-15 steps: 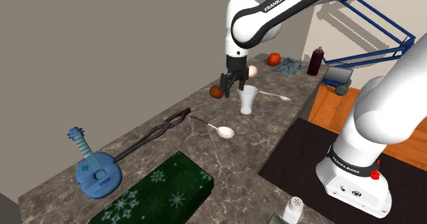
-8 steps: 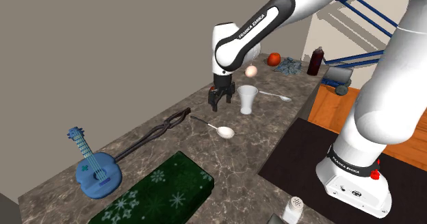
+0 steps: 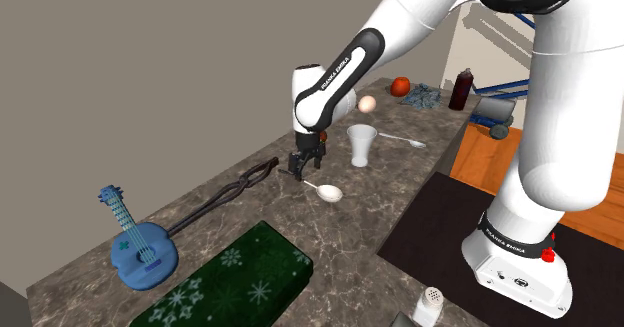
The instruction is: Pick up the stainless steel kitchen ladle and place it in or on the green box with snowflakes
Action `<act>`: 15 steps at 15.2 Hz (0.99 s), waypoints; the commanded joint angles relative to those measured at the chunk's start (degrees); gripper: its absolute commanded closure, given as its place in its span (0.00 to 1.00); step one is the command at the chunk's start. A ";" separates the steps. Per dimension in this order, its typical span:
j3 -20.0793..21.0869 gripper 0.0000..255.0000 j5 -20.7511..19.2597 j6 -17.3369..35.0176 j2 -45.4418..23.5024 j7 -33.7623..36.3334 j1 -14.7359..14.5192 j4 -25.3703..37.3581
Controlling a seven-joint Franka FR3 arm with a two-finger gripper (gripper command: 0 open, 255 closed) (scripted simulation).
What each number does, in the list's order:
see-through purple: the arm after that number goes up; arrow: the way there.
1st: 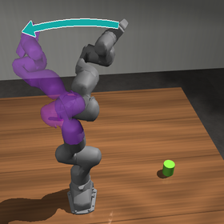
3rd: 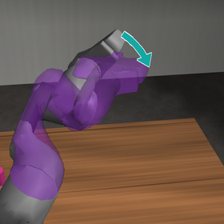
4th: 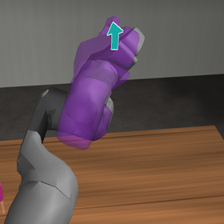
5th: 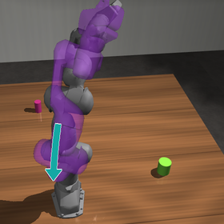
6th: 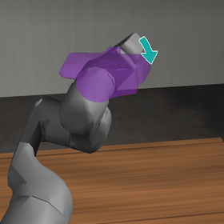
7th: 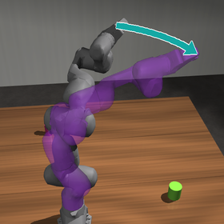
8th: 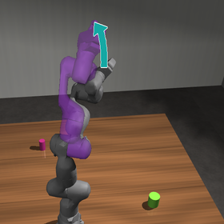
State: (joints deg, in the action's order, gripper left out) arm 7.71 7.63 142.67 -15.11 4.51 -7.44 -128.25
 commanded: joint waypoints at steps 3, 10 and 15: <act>0.03 0.00 -0.15 2.86 -3.29 0.03 -0.31 0.48; 0.03 0.00 -0.21 4.56 -4.99 0.07 -0.50 0.50; 0.02 1.00 -0.21 4.55 -4.98 0.07 -0.50 0.50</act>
State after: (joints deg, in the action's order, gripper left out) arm 7.73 7.41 147.22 -20.10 4.58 -7.93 -127.75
